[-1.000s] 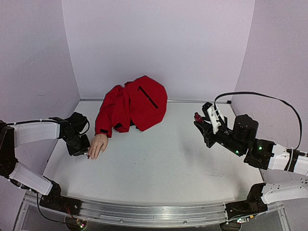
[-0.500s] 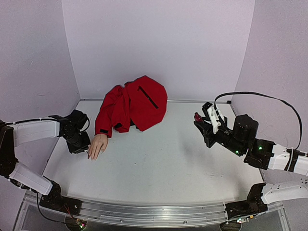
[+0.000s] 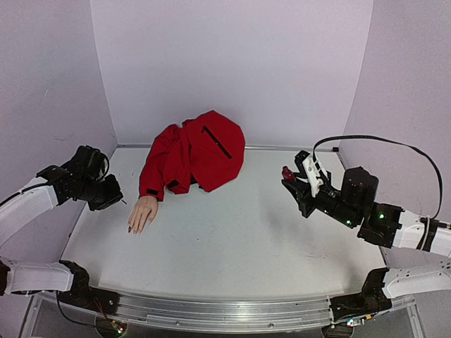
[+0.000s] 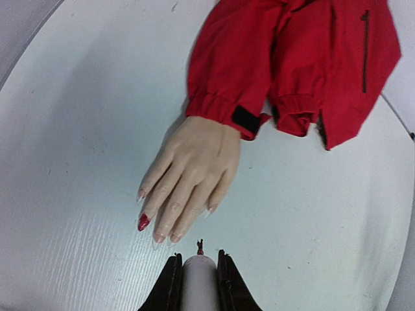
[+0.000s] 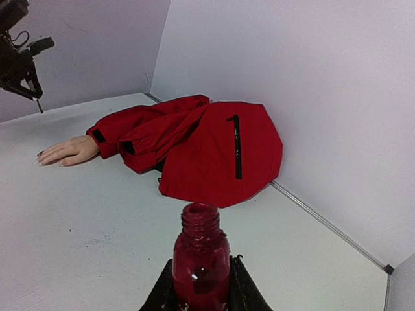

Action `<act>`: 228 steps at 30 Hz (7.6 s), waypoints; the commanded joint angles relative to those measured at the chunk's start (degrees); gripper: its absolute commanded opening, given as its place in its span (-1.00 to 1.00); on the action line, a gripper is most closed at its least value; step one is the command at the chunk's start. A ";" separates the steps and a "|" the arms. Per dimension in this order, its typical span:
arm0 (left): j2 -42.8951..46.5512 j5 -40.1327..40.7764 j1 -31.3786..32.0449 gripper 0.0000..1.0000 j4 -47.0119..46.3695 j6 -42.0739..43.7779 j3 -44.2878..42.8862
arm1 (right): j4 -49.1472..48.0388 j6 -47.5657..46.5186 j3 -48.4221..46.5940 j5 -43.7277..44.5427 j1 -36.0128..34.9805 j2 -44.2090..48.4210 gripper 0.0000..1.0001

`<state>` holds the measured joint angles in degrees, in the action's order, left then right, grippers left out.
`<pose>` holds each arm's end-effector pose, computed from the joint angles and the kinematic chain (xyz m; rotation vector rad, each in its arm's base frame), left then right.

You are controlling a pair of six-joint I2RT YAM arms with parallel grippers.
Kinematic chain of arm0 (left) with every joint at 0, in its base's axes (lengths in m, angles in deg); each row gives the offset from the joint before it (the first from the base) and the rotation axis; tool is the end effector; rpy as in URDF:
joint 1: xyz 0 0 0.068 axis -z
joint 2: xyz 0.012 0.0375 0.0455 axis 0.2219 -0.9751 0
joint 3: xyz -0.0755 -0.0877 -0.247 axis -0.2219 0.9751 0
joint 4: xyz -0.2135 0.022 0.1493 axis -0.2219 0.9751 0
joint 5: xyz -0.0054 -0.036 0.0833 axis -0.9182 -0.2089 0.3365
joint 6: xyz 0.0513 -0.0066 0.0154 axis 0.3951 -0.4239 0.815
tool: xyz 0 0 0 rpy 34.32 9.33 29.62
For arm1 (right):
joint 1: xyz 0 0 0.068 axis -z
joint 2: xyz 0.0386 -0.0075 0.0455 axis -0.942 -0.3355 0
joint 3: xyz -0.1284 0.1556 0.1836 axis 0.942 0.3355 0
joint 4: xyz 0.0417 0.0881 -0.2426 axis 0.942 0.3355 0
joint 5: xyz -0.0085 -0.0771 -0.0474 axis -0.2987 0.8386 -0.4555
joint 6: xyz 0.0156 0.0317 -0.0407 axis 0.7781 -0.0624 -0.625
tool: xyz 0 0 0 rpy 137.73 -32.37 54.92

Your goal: Paint the nails

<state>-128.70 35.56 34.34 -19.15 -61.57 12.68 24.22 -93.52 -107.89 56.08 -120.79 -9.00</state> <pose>0.1920 -0.0719 0.2647 -0.4932 2.4565 -0.3555 0.1443 0.1641 0.3161 -0.6029 1.2415 0.3974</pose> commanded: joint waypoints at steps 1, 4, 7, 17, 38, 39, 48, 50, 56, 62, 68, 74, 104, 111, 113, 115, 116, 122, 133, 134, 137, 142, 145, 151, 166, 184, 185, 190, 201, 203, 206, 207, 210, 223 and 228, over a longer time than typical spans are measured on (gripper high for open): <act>6.37 -7.20 -0.34 -1.00 -3.83 9.15 -4.07 | -1.59 2.51 -4.47 -3.32 0.23 -0.79 -1.00; 10.00 -15.02 -0.34 -1.00 -9.21 14.90 -4.57 | -1.33 4.98 -5.99 -5.51 0.21 -2.07 -1.00; 11.03 -23.87 -0.34 -1.00 -13.69 19.68 -6.31 | -1.06 7.34 -7.85 -8.81 0.23 -4.27 -1.00; 2.29 -49.77 0.49 -1.00 -15.65 25.35 -16.34 | -8.26 13.15 -12.85 -21.97 -4.72 -16.46 -1.00; -4.84 -48.65 15.64 -1.00 -16.47 24.84 -22.57 | -18.05 12.87 -20.21 -27.65 -13.06 -31.62 -1.00; -5.28 -48.45 16.04 -1.00 -16.47 24.84 -22.83 | -18.31 12.78 -20.56 -27.41 -13.12 -32.01 -1.00; -7.15 -44.87 19.58 -1.00 -14.71 26.25 -24.15 | -18.22 12.12 -22.02 -23.31 -13.17 -33.73 -1.00; -7.50 -44.15 20.40 -1.00 -14.56 26.67 -24.24 | -18.13 12.02 -22.15 -21.79 -13.16 -33.84 -1.00; -7.82 -42.63 21.49 -1.00 -13.56 27.37 -24.80 | -18.14 11.78 -21.91 -18.70 -13.16 -33.69 -1.00; -8.05 -41.57 22.14 -1.00 -12.75 28.07 -25.07 | -18.34 11.49 -21.96 -18.66 -13.15 -33.40 -1.00; -8.60 -41.02 22.76 -1.00 -12.12 28.77 -25.31 | -18.31 11.36 -22.07 -18.74 -13.20 -33.40 -1.00; -8.95 -40.22 23.29 -1.00 -11.51 29.10 -25.42 | -18.41 11.21 -22.20 -19.13 -13.16 -33.48 -1.00; -7.55 -38.38 23.66 -1.00 -11.02 29.14 -26.18 | -17.60 11.09 -22.28 -20.57 -13.18 -34.11 -1.00; -8.43 -38.80 23.66 -1.00 -11.29 28.97 -26.58 | -17.70 11.18 -22.60 -20.97 -13.18 -34.46 -1.00; -8.81 -38.78 23.67 -1.00 -11.29 28.97 -26.38 | -17.92 11.14 -22.59 -20.88 -13.17 -34.31 -1.00; -9.14 -38.79 23.68 -1.00 -11.29 28.97 -26.14 | -18.06 11.16 -22.59 -20.68 -13.17 -34.22 -1.00; -9.12 -38.85 23.66 -1.00 -11.23 28.97 -26.01 | -18.17 11.16 -22.55 -20.55 -13.20 -34.15 -1.00; -9.04 -39.33 23.66 -1.00 -11.28 29.23 -25.90 | -18.20 11.13 -22.85 -20.14 -13.16 -34.66 -1.00; -9.13 -40.24 23.68 -1.00 -11.29 29.41 -25.49 | -18.22 10.88 -23.10 -19.03 -13.16 -34.65 -1.00; -9.19 -40.18 23.66 -1.00 -11.30 29.41 -25.43 | -18.25 10.92 -23.12 -19.11 -13.15 -34.57 -1.00; -9.53 -40.68 23.66 -1.00 -11.29 29.41 -25.24 | -18.24 10.83 -23.21 -19.31 -13.15 -34.55 -1.00; -9.93 -40.77 23.66 -1.00 -11.03 29.48 -25.20 | -18.24 10.68 -23.30 -19.42 -13.15 -34.46 -1.00; -10.08 -40.55 23.70 -1.00 -10.77 29.58 -25.29 | -18.14 10.66 -23.66 -19.79 -13.20 -34.66 -1.00; -10.34 -40.77 23.92 -1.00 -10.42 29.80 -25.47 | -17.66 10.48 -24.47 -20.07 -13.17 -35.29 -1.00; -11.70 -38.60 25.15 -1.00 -7.71 30.84 -26.45 | -16.45 9.94 -26.20 -20.06 -13.19 -36.42 -1.00; -18.05 -23.79 28.75 -1.00 4.04 28.64 -32.67 | -22.74 -2.30 -30.22 3.29 -16.67 -42.14 -1.00; -18.42 -22.77 28.75 -1.00 4.69 27.99 -32.63 | -23.42 -2.65 -30.95 4.59 -16.67 -42.60 -1.00; -20.20 -17.79 28.76 -1.00 5.60 24.96 -31.58 | -26.07 -4.92 -34.87 5.39 -16.67 -45.09 -1.00; -22.48 -24.07 28.84 -1.00 -1.39 27.55 -29.11 | -26.73 9.53 -35.75 -22.13 -10.08 -42.36 -1.00; -22.22 -29.02 28.84 -1.00 -2.87 31.85 -28.18 | -26.73 15.02 -35.27 -34.05 -6.71 -40.99 -1.00; -22.54 -38.41 28.84 -1.00 -1.44 40.48 -27.72 | -26.65 22.30 -35.81 -55.57 -1.78 -40.27 -1.00; -22.56 -40.91 28.84 -1.00 0.33 44.06 -27.35 | -26.56 24.71 -36.51 -61.76 -0.72 -40.54 -1.00; -23.41 -46.36 28.86 -1.00 5.69 51.10 -27.17 | -26.62 31.98 -39.52 -77.47 0.87 -42.55 -1.00; -18.62 -44.79 28.84 -0.71 8.86 52.99 -29.62 | -27.11 31.39 -32.39 -69.28 0.92 -38.44 -1.00; -12.76 -38.36 28.76 -0.05 4.74 48.62 -29.66 | -23.92 26.32 -29.41 -62.27 0.96 -37.07 -1.00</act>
<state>-146.27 -7.63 62.29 -15.87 -10.62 -17.13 8.97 -63.05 -136.99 -12.57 -120.48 -52.12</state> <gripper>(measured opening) 0.399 0.210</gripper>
